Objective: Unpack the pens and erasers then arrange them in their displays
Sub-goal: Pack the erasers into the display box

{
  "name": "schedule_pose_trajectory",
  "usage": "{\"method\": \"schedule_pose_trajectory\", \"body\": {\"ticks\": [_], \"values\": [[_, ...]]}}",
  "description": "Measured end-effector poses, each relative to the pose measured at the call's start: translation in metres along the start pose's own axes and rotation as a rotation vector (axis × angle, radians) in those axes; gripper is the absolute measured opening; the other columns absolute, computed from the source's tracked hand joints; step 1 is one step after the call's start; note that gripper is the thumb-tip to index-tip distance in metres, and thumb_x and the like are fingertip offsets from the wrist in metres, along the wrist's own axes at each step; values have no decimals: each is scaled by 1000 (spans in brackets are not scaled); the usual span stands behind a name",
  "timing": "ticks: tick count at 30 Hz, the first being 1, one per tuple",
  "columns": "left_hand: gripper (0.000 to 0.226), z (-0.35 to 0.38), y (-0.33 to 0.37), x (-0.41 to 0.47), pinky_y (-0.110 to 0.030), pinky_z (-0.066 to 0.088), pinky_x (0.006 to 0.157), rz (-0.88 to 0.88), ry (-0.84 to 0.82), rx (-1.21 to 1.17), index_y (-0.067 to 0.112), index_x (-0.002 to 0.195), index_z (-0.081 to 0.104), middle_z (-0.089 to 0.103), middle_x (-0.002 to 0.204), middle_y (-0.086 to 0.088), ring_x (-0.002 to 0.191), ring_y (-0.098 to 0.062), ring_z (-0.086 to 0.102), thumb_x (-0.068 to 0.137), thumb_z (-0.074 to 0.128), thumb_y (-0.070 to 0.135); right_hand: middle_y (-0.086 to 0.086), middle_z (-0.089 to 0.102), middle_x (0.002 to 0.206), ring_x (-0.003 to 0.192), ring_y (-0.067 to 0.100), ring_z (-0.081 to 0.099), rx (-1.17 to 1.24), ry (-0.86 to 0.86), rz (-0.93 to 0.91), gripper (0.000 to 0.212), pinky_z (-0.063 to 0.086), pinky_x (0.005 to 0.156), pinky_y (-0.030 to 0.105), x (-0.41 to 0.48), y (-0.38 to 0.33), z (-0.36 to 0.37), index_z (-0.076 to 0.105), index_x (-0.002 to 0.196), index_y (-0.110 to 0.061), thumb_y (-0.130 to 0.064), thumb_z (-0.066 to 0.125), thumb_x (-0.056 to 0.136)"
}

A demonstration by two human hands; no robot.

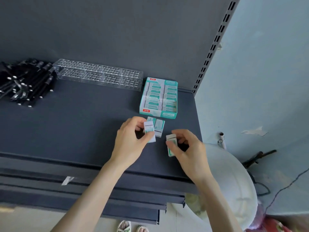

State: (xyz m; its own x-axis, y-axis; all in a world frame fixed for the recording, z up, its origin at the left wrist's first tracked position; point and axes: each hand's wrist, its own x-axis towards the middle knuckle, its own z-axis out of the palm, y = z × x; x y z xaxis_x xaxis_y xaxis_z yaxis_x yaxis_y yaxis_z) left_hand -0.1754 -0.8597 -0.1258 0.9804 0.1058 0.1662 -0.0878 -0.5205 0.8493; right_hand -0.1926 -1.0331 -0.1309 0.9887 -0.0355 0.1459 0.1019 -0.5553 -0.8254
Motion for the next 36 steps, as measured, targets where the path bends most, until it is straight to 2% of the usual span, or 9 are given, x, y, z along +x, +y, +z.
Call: {"method": "schedule_pose_trajectory", "body": {"ticks": [3, 7, 10, 12, 14, 17, 24, 28, 36], "values": [[29, -4, 0, -1, -7, 44, 68, -46, 29, -172, 24, 96, 59, 67, 83, 13, 74, 2, 59, 76, 76, 11, -16, 64, 76, 72, 3, 59, 170, 3, 10, 27, 45, 64, 8, -1, -2, -1, 60, 105, -29, -18, 70, 83], [17, -10, 0, -3, -17, 52, 76, -108, -54, -528, 24, 89, 70, 74, 87, 4, 83, -6, 68, 82, 70, 9, -9, 70, 79, 72, 9, 64, 397, 41, 61, 25, 49, 67, 15, 2, -7, -3, 63, 97, -21, -13, 75, 77], [7, -11, 3, -2, -27, 55, 82, -150, -146, -726, 16, 95, 64, 73, 94, 0, 94, -16, 69, 91, 59, 13, -2, 72, 86, 80, 18, 69, 564, -14, 65, 14, 56, 63, 26, 9, -17, -5, 65, 90, -20, -12, 72, 80], [7, -13, 7, 5, -28, 56, 71, -185, -179, -840, 12, 95, 56, 70, 83, -2, 80, -18, 69, 96, 49, 11, 0, 71, 87, 74, 24, 70, 616, -76, 47, 12, 56, 53, 32, 16, -26, -3, 63, 93, -21, -16, 68, 83], [10, -16, 9, 17, -24, 47, 57, -197, -204, -814, 8, 98, 53, 60, 67, -3, 58, -16, 54, 94, 48, 16, -1, 70, 84, 67, 24, 69, 592, -90, 17, 13, 55, 49, 31, 26, -34, 3, 65, 94, -21, -20, 69, 82], [38, -21, 8, 39, -23, 31, 46, -212, -284, -695, -5, 100, 58, 46, 58, -5, 47, -16, 35, 86, 61, 30, -3, 69, 91, 68, 19, 68, 552, -71, -25, 14, 53, 56, 25, 42, -42, 15, 72, 89, -26, -19, 71, 78], [22, -45, 0, 87, -24, 25, 44, -180, -436, -621, 15, 68, 69, 41, 57, -5, 46, -14, 32, 80, 71, 33, -4, 64, 101, 105, 12, 60, 468, -61, -117, 33, 51, 88, 30, 73, -47, 33, 72, 96, -30, -1, 67, 81], [34, -44, -2, 102, -23, 25, 44, -131, -484, -571, 28, 53, 66, 40, 51, 2, 45, -12, 31, 87, 65, 27, 7, 60, 100, 99, 11, 61, 463, -44, -82, 30, 54, 84, 29, 83, -50, 36, 71, 96, -26, -1, 66, 80], [33, -34, -11, 120, -18, 24, 37, -294, -325, -626, 20, 52, 59, 42, 50, 1, 40, -12, 28, 81, 67, 34, 13, 66, 104, 88, 27, 70, 595, -80, 70, 21, 57, 73, 30, 105, -43, 33, 64, 96, -9, 7, 64, 81]]}}
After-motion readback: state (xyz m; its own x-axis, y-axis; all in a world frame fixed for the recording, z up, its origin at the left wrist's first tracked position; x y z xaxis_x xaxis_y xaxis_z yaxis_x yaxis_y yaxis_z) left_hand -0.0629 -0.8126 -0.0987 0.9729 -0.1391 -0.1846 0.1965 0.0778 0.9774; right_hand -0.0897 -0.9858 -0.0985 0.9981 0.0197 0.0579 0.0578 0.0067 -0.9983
